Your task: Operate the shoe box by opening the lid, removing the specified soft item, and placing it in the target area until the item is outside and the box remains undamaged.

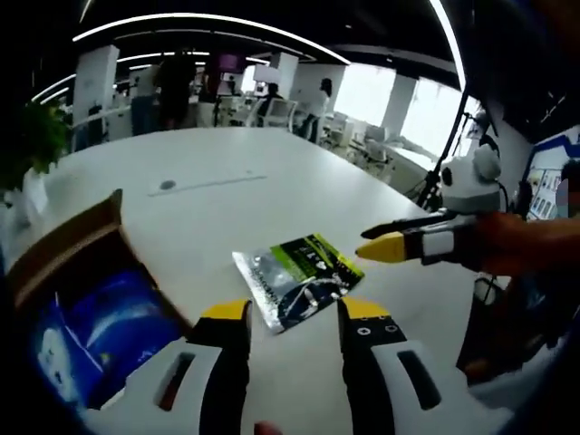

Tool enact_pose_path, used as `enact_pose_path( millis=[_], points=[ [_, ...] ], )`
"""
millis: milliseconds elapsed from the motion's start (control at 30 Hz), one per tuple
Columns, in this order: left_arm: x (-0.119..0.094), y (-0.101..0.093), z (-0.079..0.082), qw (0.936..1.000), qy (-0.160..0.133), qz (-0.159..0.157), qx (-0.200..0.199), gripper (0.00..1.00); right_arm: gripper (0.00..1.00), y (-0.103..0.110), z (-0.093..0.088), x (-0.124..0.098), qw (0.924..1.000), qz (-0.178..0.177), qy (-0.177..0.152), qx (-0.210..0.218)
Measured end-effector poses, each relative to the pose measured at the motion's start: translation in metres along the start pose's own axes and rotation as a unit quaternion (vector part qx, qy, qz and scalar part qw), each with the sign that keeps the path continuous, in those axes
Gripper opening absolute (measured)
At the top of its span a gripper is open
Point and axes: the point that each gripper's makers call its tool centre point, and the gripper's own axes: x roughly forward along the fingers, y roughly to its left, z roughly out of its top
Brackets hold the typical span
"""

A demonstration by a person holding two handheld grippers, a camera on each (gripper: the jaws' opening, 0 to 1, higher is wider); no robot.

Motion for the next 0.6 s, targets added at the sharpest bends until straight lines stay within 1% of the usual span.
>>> enact_pose_path(
  millis=[233, 433, 600],
  points=[
    [-0.022, 0.015, 0.000, 0.9999, -0.008, 0.012, -0.005, 0.38, 0.48, 0.016, 0.002, 0.002, 0.9999, 0.010, -0.001, -0.007],
    [-0.038, 0.032, -0.002, 0.9995, -0.015, 0.024, -0.015, 0.39, 0.48, 0.033, 0.003, 0.005, 0.9996, 0.022, 0.001, -0.016],
    [-0.058, 0.044, 0.001, 0.9989, -0.026, 0.035, -0.019, 0.39, 0.49, 0.049, 0.005, 0.010, 0.9991, 0.033, 0.002, -0.026]
  ],
)
